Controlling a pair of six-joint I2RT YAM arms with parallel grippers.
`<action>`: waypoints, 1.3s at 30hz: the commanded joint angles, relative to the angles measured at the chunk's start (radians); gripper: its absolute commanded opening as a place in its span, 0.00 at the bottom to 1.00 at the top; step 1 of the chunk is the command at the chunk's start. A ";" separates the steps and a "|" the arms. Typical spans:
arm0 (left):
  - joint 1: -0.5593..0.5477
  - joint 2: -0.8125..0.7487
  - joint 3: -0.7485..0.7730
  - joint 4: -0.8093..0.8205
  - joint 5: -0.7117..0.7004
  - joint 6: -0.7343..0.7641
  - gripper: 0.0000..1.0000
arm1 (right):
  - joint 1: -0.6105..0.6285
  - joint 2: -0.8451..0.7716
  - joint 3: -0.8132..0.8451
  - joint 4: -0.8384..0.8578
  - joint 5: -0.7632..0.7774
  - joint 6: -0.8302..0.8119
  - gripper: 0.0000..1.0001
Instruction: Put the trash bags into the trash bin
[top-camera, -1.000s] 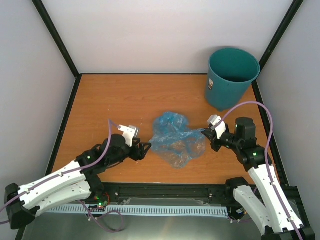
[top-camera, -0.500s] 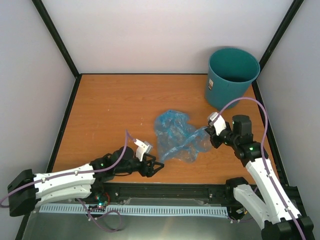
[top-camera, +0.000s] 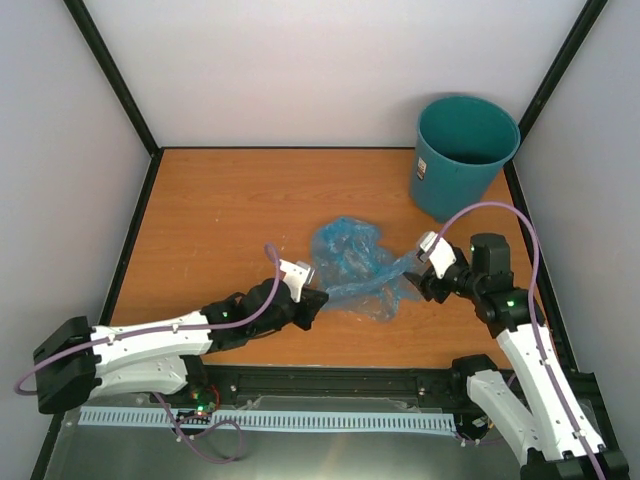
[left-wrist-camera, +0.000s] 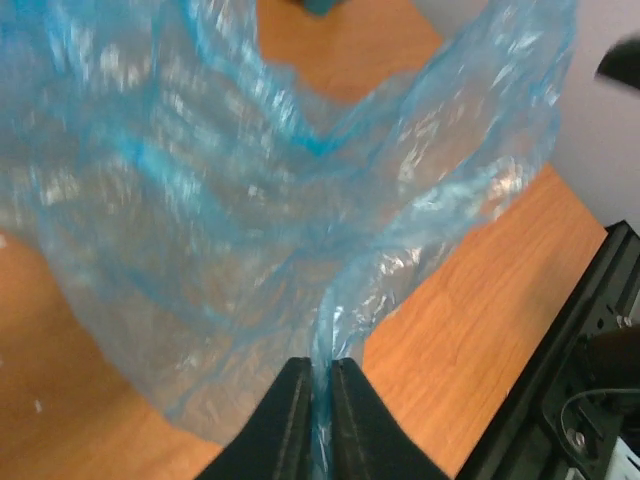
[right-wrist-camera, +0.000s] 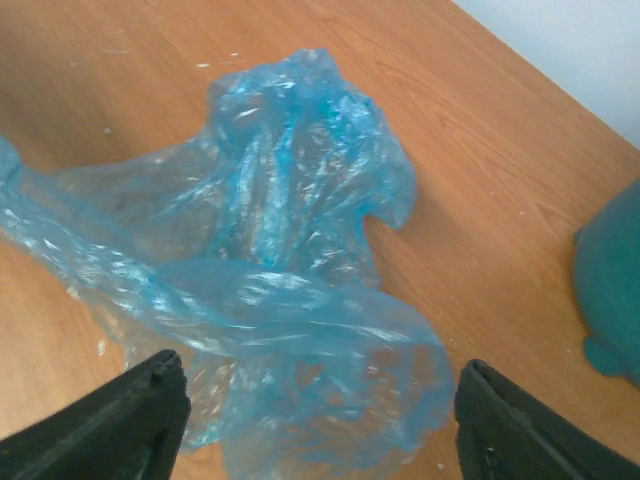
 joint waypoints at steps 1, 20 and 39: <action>-0.010 -0.053 0.080 -0.031 -0.093 0.078 0.04 | -0.003 -0.025 0.061 -0.207 -0.089 -0.246 0.79; -0.011 -0.059 0.241 -0.130 -0.095 0.220 0.03 | 0.326 0.167 0.230 -0.219 0.062 -0.482 0.87; -0.010 -0.093 0.335 -0.221 -0.185 0.326 0.08 | 0.372 0.326 0.229 -0.008 0.116 -0.250 0.18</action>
